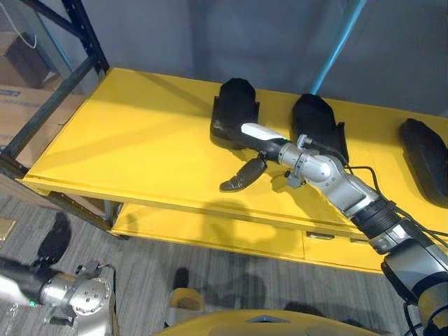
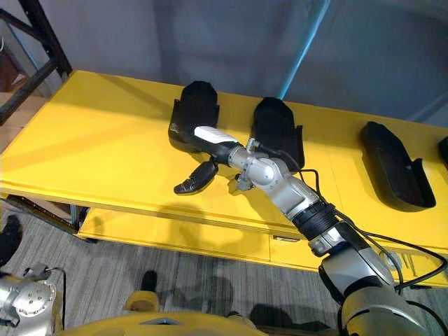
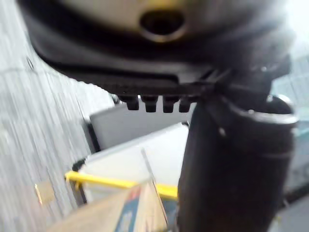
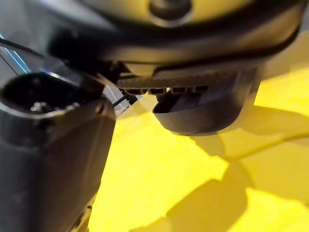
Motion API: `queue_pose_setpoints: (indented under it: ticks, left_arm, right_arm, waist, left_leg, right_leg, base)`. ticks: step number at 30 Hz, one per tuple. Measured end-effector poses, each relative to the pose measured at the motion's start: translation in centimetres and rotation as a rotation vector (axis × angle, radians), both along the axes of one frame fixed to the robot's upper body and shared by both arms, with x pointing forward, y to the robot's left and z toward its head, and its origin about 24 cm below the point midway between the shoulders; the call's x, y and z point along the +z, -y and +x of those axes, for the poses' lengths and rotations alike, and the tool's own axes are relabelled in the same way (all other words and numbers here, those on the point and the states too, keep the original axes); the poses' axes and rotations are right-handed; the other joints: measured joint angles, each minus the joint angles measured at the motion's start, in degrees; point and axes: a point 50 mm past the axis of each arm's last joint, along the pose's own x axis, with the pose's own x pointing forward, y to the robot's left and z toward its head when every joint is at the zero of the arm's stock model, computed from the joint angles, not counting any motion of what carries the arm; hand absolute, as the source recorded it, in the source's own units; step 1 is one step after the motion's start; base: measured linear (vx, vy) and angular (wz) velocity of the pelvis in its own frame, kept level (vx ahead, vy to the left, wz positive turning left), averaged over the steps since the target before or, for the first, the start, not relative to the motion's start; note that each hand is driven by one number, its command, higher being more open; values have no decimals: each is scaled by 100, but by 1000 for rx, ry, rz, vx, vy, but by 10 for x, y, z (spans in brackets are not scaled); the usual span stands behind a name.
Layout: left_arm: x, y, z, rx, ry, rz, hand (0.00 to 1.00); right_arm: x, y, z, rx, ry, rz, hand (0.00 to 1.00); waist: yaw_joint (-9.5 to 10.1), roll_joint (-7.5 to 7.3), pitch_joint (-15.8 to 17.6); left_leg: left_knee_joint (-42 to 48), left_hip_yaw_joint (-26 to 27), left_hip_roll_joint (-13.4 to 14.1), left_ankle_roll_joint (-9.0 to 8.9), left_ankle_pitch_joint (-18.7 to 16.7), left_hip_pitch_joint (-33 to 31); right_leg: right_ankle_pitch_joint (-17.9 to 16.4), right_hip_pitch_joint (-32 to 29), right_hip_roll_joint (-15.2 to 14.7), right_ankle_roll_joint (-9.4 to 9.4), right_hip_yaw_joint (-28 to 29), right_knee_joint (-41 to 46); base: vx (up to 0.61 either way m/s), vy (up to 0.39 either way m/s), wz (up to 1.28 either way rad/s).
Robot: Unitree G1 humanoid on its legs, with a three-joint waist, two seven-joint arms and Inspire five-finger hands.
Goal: Walk over and take three plastic housings, then place them on the shelf
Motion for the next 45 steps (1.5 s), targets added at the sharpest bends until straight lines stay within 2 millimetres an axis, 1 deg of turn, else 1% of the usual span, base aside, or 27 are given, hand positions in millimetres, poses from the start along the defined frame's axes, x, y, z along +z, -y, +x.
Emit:
queue_pose_setpoints:
  ticks: [1,2,3,4,6,7,8,9,10,11,12,13,15,17,19,28,38,42,45]
  left_arm:
    - [-3,-2,-4,27,-6,-1,100]
    - [-9,-6,-14,75,-13,-5,100]
    - [-11,-7,-17,86,-16,-7,100]
    - [-15,-8,-24,79,-31,-18,100]
    - [-22,-6,-29,44,-62,-48,100]
    - [-26,-5,-29,29,-72,-65,100]
    - [-34,-3,-29,0,-89,-109,100]
    - [-39,-2,-28,-16,-95,-137,100]
    - [-52,3,-28,-60,-116,-215,100]
    - [-57,4,-29,-80,-128,-243,100]
    - [-66,8,-31,-116,-148,-301,100]
    - [-71,10,-31,-137,-165,-326,100]
    - [-84,17,-34,-191,-219,-390,100]
    - [-90,20,-37,-199,-223,-436,100]
    - [-95,21,-41,-206,-238,-466,100]
    - [-110,31,-45,-270,-283,-553,100]
    - [-117,35,-48,-300,-313,-588,100]
    - [-118,37,-47,-313,-319,-593,100]
    - [-118,37,-47,-315,-318,-596,100]
  right_arm:
    - [0,0,1,-5,-5,-4,100]
    - [0,-1,4,-11,-15,-6,100]
    - [0,-2,5,-10,-19,-10,100]
    - [1,-4,6,-6,-22,-16,100]
    - [1,-6,8,-3,-32,-17,100]
    - [1,-7,9,-2,-38,-20,100]
    - [1,-8,10,2,-49,-26,100]
    - [1,-8,10,5,-53,-29,100]
    - [2,-10,10,10,-64,-31,100]
    - [3,-11,10,14,-68,-34,100]
    - [5,-11,11,22,-74,-41,100]
    - [6,-11,12,25,-76,-45,100]
    - [6,-12,11,37,-95,-51,100]
    - [6,-12,11,50,-119,-32,100]
    - [6,-13,10,61,-136,-31,100]
    - [8,-18,5,116,-234,16,100]
    - [10,-22,2,140,-256,10,100]
    - [8,-30,1,157,-272,27,100]
    - [9,-32,0,160,-280,27,100]
  waist:
    - [21,-1,0]
    - [28,-5,3]
    - [30,-7,4]
    - [48,-8,5]
    - [55,-9,5]
    - [60,-9,5]
    - [64,-9,5]
    - [64,-11,5]
    - [61,-25,3]
    - [60,-34,4]
    - [50,-58,9]
    - [37,-70,12]
    - [37,-142,12]
    - [20,-189,13]
    - [20,-205,11]
    - [-5,-198,15]
    - [-5,-192,17]
    - [-13,-188,18]
    - [-9,-188,18]
  left_leg:
    - [0,-9,-2,0,1,-4]
    - [0,-43,-6,-1,2,-9]
    - [0,-47,-7,-1,2,-10]
    - [0,-53,-8,-1,3,-12]
    - [1,-58,-9,-2,5,-11]
    - [2,-63,-9,3,8,-13]
    - [2,-76,-8,7,15,-24]
    - [2,-79,-8,8,17,-28]
    - [3,-80,-9,9,17,-27]
    - [3,-80,-9,9,17,-27]
    - [6,-80,-7,10,17,-27]
    - [24,-80,-7,11,13,-30]
    - [70,-77,-1,17,-17,-35]
    - [76,-71,7,15,-24,-35]
    - [97,-56,12,26,-47,-29]
    - [158,-20,68,19,-89,-25]
    - [160,-10,68,12,-92,-22]
    - [160,1,70,8,-97,-18]
    - [160,1,69,5,-96,-19]
  right_leg:
    - [0,2,0,0,-8,0]
    - [-6,-2,-1,-3,-40,-1]
    - [-7,-2,-1,-3,-44,-1]
    - [-8,-2,-1,-3,-49,-1]
    - [-8,1,-2,-3,-54,-1]
    - [-8,2,-1,-1,-54,-1]
    - [-8,6,1,1,-61,-1]
    - [-8,6,2,1,-62,0]
    - [-7,5,2,2,-62,0]
    - [-7,4,2,2,-62,0]
    - [-8,-2,3,3,-60,0]
    - [-9,-4,3,4,-59,0]
    - [-20,2,4,8,-50,2]
    - [-24,-1,8,2,-43,5]
    - [-24,1,8,1,-27,10]
    - [-28,2,53,-5,16,9]
    - [-28,3,55,-5,25,2]
    - [-28,-3,55,-5,41,2]
    - [-28,-3,56,-5,40,-1]
  base:
    - [-25,-18,8]
    - [-19,-13,8]
    - [-19,-20,7]
    - [0,0,0]
    - [0,0,0]
    - [0,0,0]
    - [0,0,0]
    - [0,0,0]
    - [0,0,0]
    - [0,0,0]
    - [0,0,0]
    - [0,0,0]
    - [0,0,0]
    - [0,0,0]
    - [-13,-16,-4]
    - [-6,-7,-2]
    - [0,0,0]
    - [0,0,0]
    - [0,0,0]
